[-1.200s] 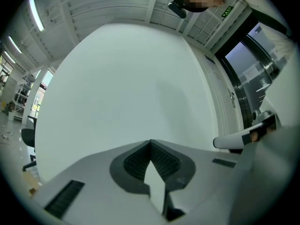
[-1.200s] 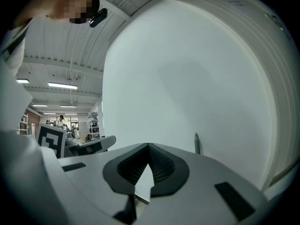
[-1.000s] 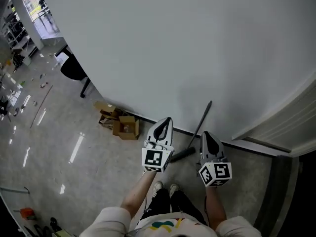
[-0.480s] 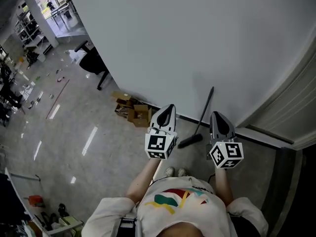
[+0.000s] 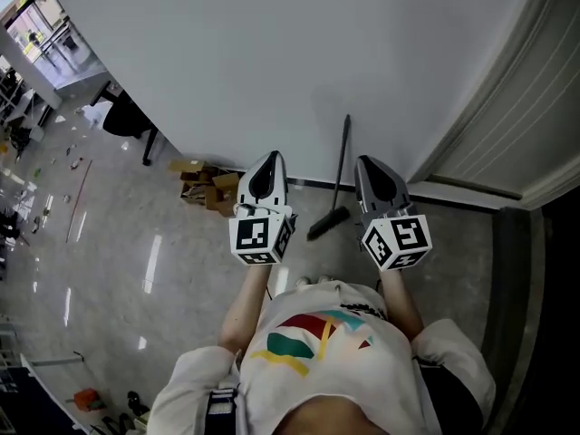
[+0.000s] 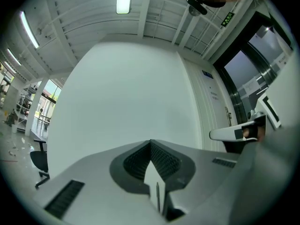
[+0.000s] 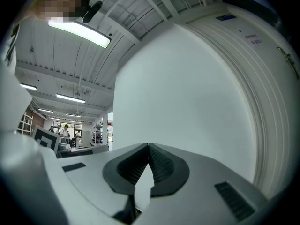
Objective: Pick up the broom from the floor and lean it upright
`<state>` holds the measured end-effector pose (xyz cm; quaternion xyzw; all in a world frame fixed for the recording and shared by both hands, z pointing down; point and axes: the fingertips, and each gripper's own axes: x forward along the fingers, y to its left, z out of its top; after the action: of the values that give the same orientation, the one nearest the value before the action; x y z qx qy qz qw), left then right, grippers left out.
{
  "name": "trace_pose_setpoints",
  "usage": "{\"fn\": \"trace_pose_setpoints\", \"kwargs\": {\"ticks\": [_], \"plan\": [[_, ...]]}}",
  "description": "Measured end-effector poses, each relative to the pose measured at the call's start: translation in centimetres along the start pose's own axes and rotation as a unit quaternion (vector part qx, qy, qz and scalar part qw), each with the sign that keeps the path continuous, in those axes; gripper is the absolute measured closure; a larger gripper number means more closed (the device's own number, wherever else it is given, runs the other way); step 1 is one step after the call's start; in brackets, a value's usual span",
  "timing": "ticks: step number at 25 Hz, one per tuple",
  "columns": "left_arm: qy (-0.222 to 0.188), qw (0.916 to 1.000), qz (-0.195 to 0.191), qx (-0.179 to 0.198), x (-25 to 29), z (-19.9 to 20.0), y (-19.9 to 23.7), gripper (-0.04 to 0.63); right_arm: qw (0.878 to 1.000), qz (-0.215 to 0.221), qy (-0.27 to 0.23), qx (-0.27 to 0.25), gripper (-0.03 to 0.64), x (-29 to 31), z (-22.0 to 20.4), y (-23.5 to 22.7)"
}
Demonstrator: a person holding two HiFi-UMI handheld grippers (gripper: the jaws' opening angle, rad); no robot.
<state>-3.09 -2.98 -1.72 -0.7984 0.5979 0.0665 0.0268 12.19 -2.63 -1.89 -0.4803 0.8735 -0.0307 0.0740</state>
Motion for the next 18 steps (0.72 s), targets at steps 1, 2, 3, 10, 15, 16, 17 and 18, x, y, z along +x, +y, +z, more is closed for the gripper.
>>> {"fn": "trace_pose_setpoints", "kwargs": {"ticks": [1,2,3,10,15,16,17,18], "plan": [[-0.001,1.0000,-0.004,0.000,0.3,0.1,-0.2,0.551,1.000,-0.003,-0.004,-0.001,0.604,0.0,0.1,-0.1],[-0.003,1.0000,-0.008,0.001,0.5,0.3,-0.3,0.551,1.000,-0.005,-0.006,-0.003,0.604,0.1,0.3,-0.3],[-0.005,0.9999,-0.011,0.001,0.7,0.4,-0.3,0.551,1.000,-0.007,-0.007,-0.004,0.604,0.2,0.3,-0.4],[-0.005,0.9998,-0.019,-0.003,1.6,0.4,-0.1,0.551,1.000,-0.021,-0.006,-0.009,0.604,0.4,-0.2,-0.9],[-0.009,0.9994,-0.027,-0.018,1.9,0.5,0.4,0.551,0.999,-0.027,-0.002,-0.018,0.604,1.1,-0.5,-1.0],[-0.008,0.9994,-0.028,-0.018,2.0,0.5,0.5,0.551,1.000,-0.024,0.000,-0.012,0.604,1.4,-0.6,-0.9],[-0.008,0.9994,-0.028,-0.018,2.0,0.5,0.7,0.551,1.000,-0.020,0.000,-0.006,0.604,1.6,-0.7,-0.8],[-0.009,0.9994,-0.028,-0.017,2.0,0.7,0.9,0.551,1.000,-0.018,0.001,-0.003,0.604,1.8,-0.7,-0.7]]}}
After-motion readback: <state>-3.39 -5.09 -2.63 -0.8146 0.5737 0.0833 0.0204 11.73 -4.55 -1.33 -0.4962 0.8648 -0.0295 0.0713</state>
